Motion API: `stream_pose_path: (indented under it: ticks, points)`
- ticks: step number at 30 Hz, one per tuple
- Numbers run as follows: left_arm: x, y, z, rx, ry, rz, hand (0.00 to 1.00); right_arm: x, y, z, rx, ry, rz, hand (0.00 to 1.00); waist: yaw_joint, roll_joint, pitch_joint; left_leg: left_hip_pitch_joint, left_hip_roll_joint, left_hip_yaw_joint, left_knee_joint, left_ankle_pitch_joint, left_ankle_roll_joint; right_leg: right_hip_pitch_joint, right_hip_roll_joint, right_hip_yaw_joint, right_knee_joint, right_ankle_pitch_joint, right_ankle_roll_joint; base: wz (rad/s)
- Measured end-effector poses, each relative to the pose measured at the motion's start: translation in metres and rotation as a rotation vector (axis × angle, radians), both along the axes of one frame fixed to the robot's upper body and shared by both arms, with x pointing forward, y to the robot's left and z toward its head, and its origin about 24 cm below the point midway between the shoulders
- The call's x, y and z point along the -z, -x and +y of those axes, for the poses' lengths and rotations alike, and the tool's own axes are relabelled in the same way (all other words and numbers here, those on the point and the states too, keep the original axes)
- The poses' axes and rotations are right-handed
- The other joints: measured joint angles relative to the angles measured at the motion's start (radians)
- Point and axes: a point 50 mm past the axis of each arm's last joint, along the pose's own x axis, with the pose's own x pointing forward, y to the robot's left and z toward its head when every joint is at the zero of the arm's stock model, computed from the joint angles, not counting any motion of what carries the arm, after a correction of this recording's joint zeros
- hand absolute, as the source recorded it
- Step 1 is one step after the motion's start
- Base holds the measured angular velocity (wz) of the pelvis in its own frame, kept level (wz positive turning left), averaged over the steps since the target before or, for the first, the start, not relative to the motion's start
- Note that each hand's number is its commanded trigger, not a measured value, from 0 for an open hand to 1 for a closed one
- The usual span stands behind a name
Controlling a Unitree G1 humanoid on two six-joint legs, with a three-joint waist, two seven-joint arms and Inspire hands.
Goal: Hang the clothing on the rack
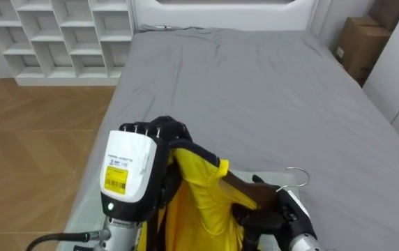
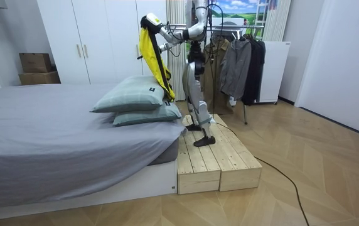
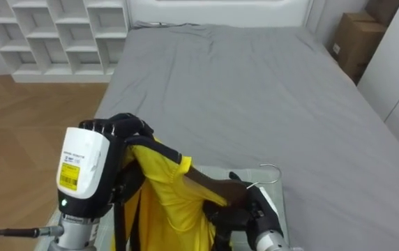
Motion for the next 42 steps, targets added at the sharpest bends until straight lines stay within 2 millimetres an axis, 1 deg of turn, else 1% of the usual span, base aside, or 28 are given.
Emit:
stream_pose_path:
  ticks: [1, 2, 3, 4, 7, 9, 12, 15, 18, 23, 27, 31, 32, 34, 35, 37, 40, 42]
  points:
    - [0.001, 0.000, 0.000, -0.001, -0.001, 0.006, 1.00, 0.001, 0.001, -0.001, 0.001, 0.001, 0.004, 1.00, 0.000, -0.001, -0.0004, 0.005, 0.000, 0.000, -0.001, 0.000, 0.000, 0.004, 0.000, 0.002, -0.001, 0.000, 0.000, -0.05]
    - [0.004, 0.002, 0.002, -0.002, -0.007, 0.018, 0.74, 0.004, 0.005, -0.003, 0.004, 0.005, 0.015, 1.00, -0.006, -0.003, -0.0017, 0.014, -0.001, 0.000, -0.001, 0.000, 0.000, 0.014, 0.000, 0.002, -0.002, 0.000, 0.000, 0.00]
    - [0.008, 0.006, 0.004, -0.001, -0.014, 0.034, 0.60, 0.007, 0.009, -0.004, 0.005, 0.012, 0.029, 1.00, -0.016, -0.003, -0.0018, 0.021, -0.001, 0.001, -0.003, 0.000, 0.000, 0.021, 0.000, 0.002, -0.004, 0.000, 0.000, 0.00]
    - [0.011, 0.008, 0.005, -0.003, -0.017, 0.045, 0.00, 0.009, 0.012, -0.005, 0.007, 0.016, 0.038, 1.00, -0.020, -0.003, -0.0017, 0.024, -0.001, 0.001, -0.004, 0.000, 0.000, 0.025, 0.000, 0.002, -0.006, 0.000, 0.000, -0.03]
    - [0.020, 0.014, 0.008, -0.007, -0.030, 0.086, 0.00, 0.021, 0.024, -0.013, 0.022, 0.038, 0.090, 1.00, -0.027, -0.005, -0.0017, 0.027, -0.004, 0.002, -0.012, 0.000, 0.000, 0.027, 0.000, 0.005, -0.019, 0.001, 0.002, -0.03]
    - [0.028, 0.016, 0.012, -0.014, -0.046, 0.125, 0.00, 0.032, 0.033, -0.021, 0.042, 0.072, 0.145, 1.00, -0.041, -0.003, -0.0010, 0.034, -0.004, 0.001, -0.014, 0.000, 0.000, 0.032, 0.000, 0.005, -0.019, 0.001, 0.002, 0.00]
    - [0.041, 0.018, 0.015, -0.015, -0.056, 0.180, 0.00, 0.041, 0.040, -0.030, 0.069, 0.130, 0.194, 1.00, -0.060, -0.003, 0.0001, 0.034, -0.004, 0.006, -0.015, 0.000, 0.000, 0.031, 0.000, 0.007, -0.020, 0.001, 0.003, -0.03]
    - [0.051, 0.019, 0.017, -0.009, -0.056, 0.236, 0.00, 0.049, 0.047, -0.039, 0.084, 0.180, 0.237, 1.00, -0.075, 0.000, 0.0023, 0.029, -0.005, 0.007, -0.016, 0.000, 0.000, 0.024, 0.000, 0.007, -0.019, 0.001, 0.004, 0.00]
    - [0.054, 0.020, 0.015, -0.005, -0.034, 0.264, 0.00, 0.051, 0.052, -0.046, 0.103, 0.215, 0.247, 1.00, -0.082, 0.000, 0.0023, 0.029, -0.004, 0.007, -0.015, 0.000, 0.000, 0.024, 0.001, 0.007, -0.019, 0.000, 0.004, 0.00]
    - [0.054, 0.020, 0.014, -0.004, -0.010, 0.274, 0.00, 0.049, 0.051, -0.055, 0.139, 0.287, 0.240, 1.00, -0.082, -0.002, 0.0019, 0.037, -0.004, 0.019, -0.015, 0.000, 0.000, 0.026, 0.002, 0.015, -0.015, 0.000, 0.004, -0.04]
    - [0.054, 0.019, 0.017, -0.022, 0.056, 0.297, 0.00, 0.049, 0.051, -0.056, 0.147, 0.322, 0.236, 1.00, -0.080, -0.011, 0.0020, 0.038, -0.004, 0.030, -0.015, 0.000, 0.000, 0.024, 0.002, 0.026, -0.009, 0.000, 0.005, -0.07]
    - [0.054, 0.018, 0.018, -0.027, 0.075, 0.302, 0.00, 0.046, 0.048, -0.055, 0.139, 0.356, 0.213, 1.00, -0.079, -0.020, 0.0011, 0.038, -0.004, 0.034, -0.014, 0.000, 0.000, 0.018, 0.003, 0.033, -0.001, 0.000, 0.005, -0.05]
    - [0.054, 0.018, 0.018, -0.027, 0.075, 0.302, 0.00, 0.043, 0.046, -0.054, 0.130, 0.367, 0.196, 1.00, -0.079, -0.022, -0.0003, 0.034, -0.004, 0.037, -0.014, 0.000, 0.000, 0.010, 0.003, 0.035, 0.002, 0.000, 0.005, -0.06]
    - [0.054, 0.018, 0.019, -0.028, 0.074, 0.302, 0.00, 0.040, 0.043, -0.053, 0.124, 0.384, 0.170, 1.00, -0.080, -0.025, -0.0003, 0.034, -0.004, 0.037, -0.014, 0.000, 0.000, 0.006, 0.003, 0.036, 0.003, 0.000, 0.005, -0.02]
    - [0.053, 0.018, 0.018, -0.026, 0.074, 0.300, 0.00, 0.038, 0.042, -0.054, 0.130, 0.393, 0.162, 1.00, -0.081, -0.027, -0.0021, 0.034, -0.004, 0.037, -0.014, 0.000, 0.000, 0.006, 0.003, 0.037, 0.003, 0.000, 0.005, 0.00]
    - [0.051, 0.017, 0.019, -0.028, 0.077, 0.293, 0.00, 0.033, 0.038, -0.054, 0.133, 0.419, 0.131, 1.00, -0.081, -0.028, -0.0019, 0.035, -0.004, 0.037, -0.014, 0.000, 0.000, 0.006, 0.003, 0.039, 0.004, 0.000, 0.005, -0.03]
    - [0.050, 0.015, 0.023, -0.044, 0.076, 0.292, 0.00, 0.020, 0.029, -0.055, 0.139, 0.462, 0.060, 1.00, -0.084, -0.030, -0.0012, 0.036, -0.004, 0.044, -0.014, 0.000, 0.000, 0.007, 0.004, 0.047, 0.005, 0.000, 0.005, -0.08]
    - [0.050, 0.014, 0.025, -0.051, 0.077, 0.290, 0.00, 0.008, 0.022, -0.054, 0.125, 0.527, -0.012, 1.00, -0.083, -0.033, 0.0001, 0.037, -0.004, 0.050, -0.014, 0.000, 0.000, 0.006, 0.005, 0.052, 0.004, 0.000, 0.005, -0.06]
